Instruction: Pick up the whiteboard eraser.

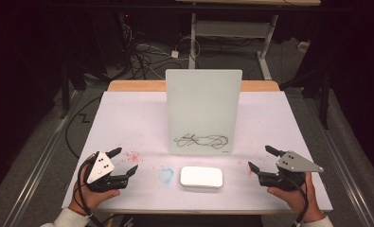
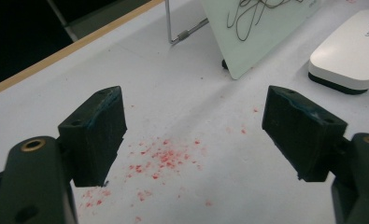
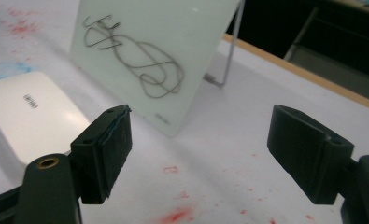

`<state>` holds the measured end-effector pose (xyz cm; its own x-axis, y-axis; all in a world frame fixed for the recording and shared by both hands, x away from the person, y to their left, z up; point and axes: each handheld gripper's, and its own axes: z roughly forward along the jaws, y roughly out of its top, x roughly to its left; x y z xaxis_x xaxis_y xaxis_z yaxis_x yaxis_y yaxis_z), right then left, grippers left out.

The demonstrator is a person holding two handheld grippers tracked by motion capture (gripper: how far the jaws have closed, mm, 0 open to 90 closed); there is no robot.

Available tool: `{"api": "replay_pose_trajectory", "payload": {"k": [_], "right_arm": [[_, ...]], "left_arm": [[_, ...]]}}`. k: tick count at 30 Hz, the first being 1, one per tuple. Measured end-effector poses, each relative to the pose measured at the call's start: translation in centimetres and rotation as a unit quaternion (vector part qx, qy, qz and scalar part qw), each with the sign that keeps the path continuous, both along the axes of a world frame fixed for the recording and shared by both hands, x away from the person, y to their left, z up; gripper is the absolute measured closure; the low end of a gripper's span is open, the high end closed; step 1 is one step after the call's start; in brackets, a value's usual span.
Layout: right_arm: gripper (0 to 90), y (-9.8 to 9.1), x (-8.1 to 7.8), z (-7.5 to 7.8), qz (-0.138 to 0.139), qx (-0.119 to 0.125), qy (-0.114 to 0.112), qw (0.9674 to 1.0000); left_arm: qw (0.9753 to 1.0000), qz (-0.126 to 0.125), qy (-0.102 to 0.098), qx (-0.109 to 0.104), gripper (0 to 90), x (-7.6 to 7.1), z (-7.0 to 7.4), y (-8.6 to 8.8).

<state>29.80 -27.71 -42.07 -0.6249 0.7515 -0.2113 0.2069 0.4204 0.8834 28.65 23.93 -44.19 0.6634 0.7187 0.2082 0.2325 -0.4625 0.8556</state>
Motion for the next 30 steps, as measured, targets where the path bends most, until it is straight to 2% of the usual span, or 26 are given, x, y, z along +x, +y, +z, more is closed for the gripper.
{"api": "replay_pose_trajectory", "payload": {"k": [3, 5, 8, 10, 13, 14, 16, 19, 20, 21, 25, 26, 28, 29, 30], "right_arm": [[22.6, 0.6, 0.2, -0.3, 0.029, -0.015, 0.021, 0.9992], [22.6, 0.9, 0.3, -0.2, 0.040, -0.025, 0.028, 0.9985], [22.5, 1.6, 0.5, 0.0, 0.078, -0.035, 0.046, 0.9953], [22.5, 2.4, 0.8, 0.4, 0.105, -0.044, 0.056, 0.9919], [23.2, 3.9, 1.3, 0.7, 0.132, -0.068, 0.070, 0.9865], [23.2, 3.9, 1.3, 0.7, 0.132, -0.068, 0.070, 0.9865], [23.4, 4.8, 1.7, 0.6, 0.153, -0.080, 0.086, 0.9812], [23.7, 6.2, 2.1, 0.2, 0.182, -0.106, 0.111, 0.9713], [23.6, 7.1, 2.3, -0.1, 0.194, -0.124, 0.126, 0.9650], [23.6, 7.1, 2.3, -0.1, 0.194, -0.124, 0.126, 0.9650], [23.5, 9.2, 2.8, -0.6, 0.224, -0.152, 0.142, 0.9521], [23.8, 10.3, 3.1, -0.8, 0.234, -0.159, 0.144, 0.9483], [23.6, 11.3, 3.4, -1.1, 0.246, -0.168, 0.150, 0.9426], [23.6, 11.3, 3.4, -1.1, 0.246, -0.168, 0.150, 0.9426], [23.6, 11.7, 3.6, -1.3, 0.250, -0.170, 0.157, 0.9403]], "left_arm": [[0.9999, -0.003, 0.002, 0.014, 20.9, 0.0, -0.2, -0.4], [0.9998, -0.005, 0.010, 0.016, 20.9, -0.1, -0.3, -0.6], [0.9997, -0.005, 0.010, 0.020, 20.9, 0.0, -0.4, -0.7], [0.9996, -0.005, 0.015, 0.025, 20.9, 0.0, -0.6, -0.8], [0.9994, -0.010, 0.019, 0.028, 20.8, 0.0, -0.7, -1.1], [0.9992, -0.013, 0.019, 0.033, 20.8, 0.0, -0.7, -1.2], [0.9991, -0.014, 0.023, 0.033, 20.8, 0.1, -0.9, -1.3], [0.9987, -0.016, 0.032, 0.036, 20.8, 0.2, -1.0, -1.2], [0.9986, -0.017, 0.034, 0.036, 20.7, 0.2, -1.1, -1.2], [0.9984, -0.018, 0.036, 0.040, 20.7, 0.2, -1.1, -1.2], [0.9981, -0.020, 0.039, 0.043, 20.6, 0.2, -1.2, -1.4], [0.9980, -0.020, 0.040, 0.044, 20.6, 0.2, -1.2, -1.4], [0.9978, -0.021, 0.042, 0.046, 20.6, 0.2, -1.3, -1.5], [0.9977, -0.022, 0.044, 0.047, 20.6, 0.2, -1.3, -1.5], [0.9976, -0.022, 0.045, 0.047, 20.6, 0.3, -1.4, -1.5]]}}
